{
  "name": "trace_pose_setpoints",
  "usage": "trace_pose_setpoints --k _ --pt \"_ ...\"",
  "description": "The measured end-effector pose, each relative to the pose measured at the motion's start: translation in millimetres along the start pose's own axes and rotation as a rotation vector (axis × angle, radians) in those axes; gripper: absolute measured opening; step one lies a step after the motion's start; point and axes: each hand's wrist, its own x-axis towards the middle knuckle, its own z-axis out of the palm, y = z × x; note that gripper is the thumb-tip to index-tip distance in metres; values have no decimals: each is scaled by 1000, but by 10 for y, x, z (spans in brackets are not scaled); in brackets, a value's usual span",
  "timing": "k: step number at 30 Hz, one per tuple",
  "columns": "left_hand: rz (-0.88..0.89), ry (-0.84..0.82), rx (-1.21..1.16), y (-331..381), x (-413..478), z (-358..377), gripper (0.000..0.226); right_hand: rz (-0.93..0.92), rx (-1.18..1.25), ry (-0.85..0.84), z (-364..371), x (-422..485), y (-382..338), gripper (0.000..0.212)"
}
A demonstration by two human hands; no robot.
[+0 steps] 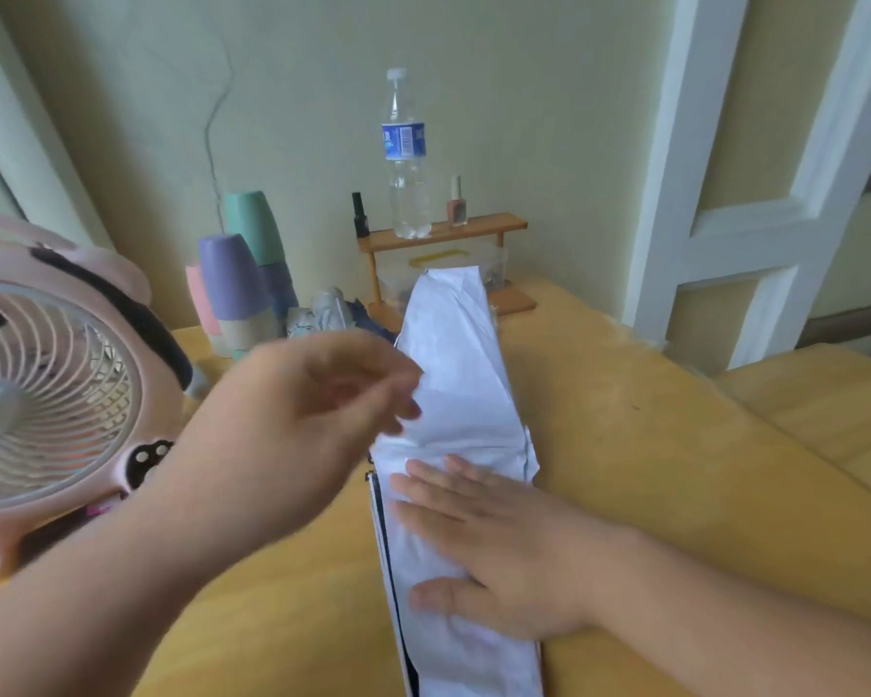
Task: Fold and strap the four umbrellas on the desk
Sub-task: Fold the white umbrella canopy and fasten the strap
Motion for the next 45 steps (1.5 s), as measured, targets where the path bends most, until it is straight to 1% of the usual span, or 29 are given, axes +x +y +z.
trace_pose_setpoints --k 1,2,3,4,6,7,9,10,11,12,13,14,15,16,18,19,21,24,25,28,31,33,34,37,39,40,42,43,45 --pt "-128 137 -65 -117 177 6 14 -2 -5 2 4 3 -4 79" --pt "-243 237 -44 -211 376 -9 13 -5 -7 8 10 8 -2 78" --pt "-323 224 22 -333 562 -8 13 -9 -5 11 15 13 -1 78" --pt "-414 159 48 -428 703 23 16 -13 0 14 17 15 8 77" --pt "-470 -70 81 -662 854 133 37 -22 9 21 6 18 18 77" --pt "-461 -180 88 -720 862 179 45 -25 13 24 -1 20 25 77" --pt "-390 -360 75 -807 812 223 52 -32 25 38 -3 27 37 77" --pt "-341 -429 124 -820 767 230 55 -34 32 46 0 31 42 77" --pt "-292 -472 209 -863 727 244 60 -33 35 44 6 34 45 78" --pt "-250 -475 286 -906 694 260 66 -31 35 38 9 37 47 78" --pt "-226 -447 328 -947 667 280 72 -33 36 33 10 36 47 77" --pt "-219 -404 320 -978 635 298 74 -36 39 35 8 35 47 77" --pt "-218 -350 284 -1019 608 312 70 -39 41 42 4 32 49 77" --pt "-216 -297 260 -1067 577 333 59 -43 44 49 2 29 52 77" --pt "-210 -172 265 -1109 492 384 26 -52 53 63 -3 24 52 77" --pt "-209 -109 277 -1102 426 410 16 -56 56 70 -1 24 51 77" --pt "-198 11 291 -1125 307 470 21 -60 58 83 -4 26 50 76" --pt "-125 140 327 -1209 199 549 25 -54 64 88 -12 16 37 76" --pt "-129 169 311 -1229 189 560 23 -49 66 85 -9 10 31 76" --pt "-175 199 270 -1278 182 558 18 -39 58 64 -5 5 12 79" --pt "-128 157 287 -1270 197 558 28 -44 52 44 -31 4 -7 79" --pt "-136 119 223 -1171 290 503 21 -44 45 31 -58 8 -16 78" --pt "-167 70 165 -1088 381 459 22 -42 40 26 -68 11 -19 78" --pt "-295 -75 -150 -797 788 311 29 -41 52 -6 -73 18 -13 77" --pt "-353 -122 -293 -674 1085 229 23 -41 71 -21 -70 16 -3 77" --pt "-355 -139 -339 -632 1205 207 22 -45 74 -17 -58 22 4 77" --pt "-331 -150 -447 -562 1399 187 32 -59 70 17 -16 48 21 80" --pt "-313 -141 -501 -534 1470 180 36 -68 65 39 17 66 38 83" --pt "-265 -128 -561 -496 1563 183 37 -78 59 84 84 95 80 91"
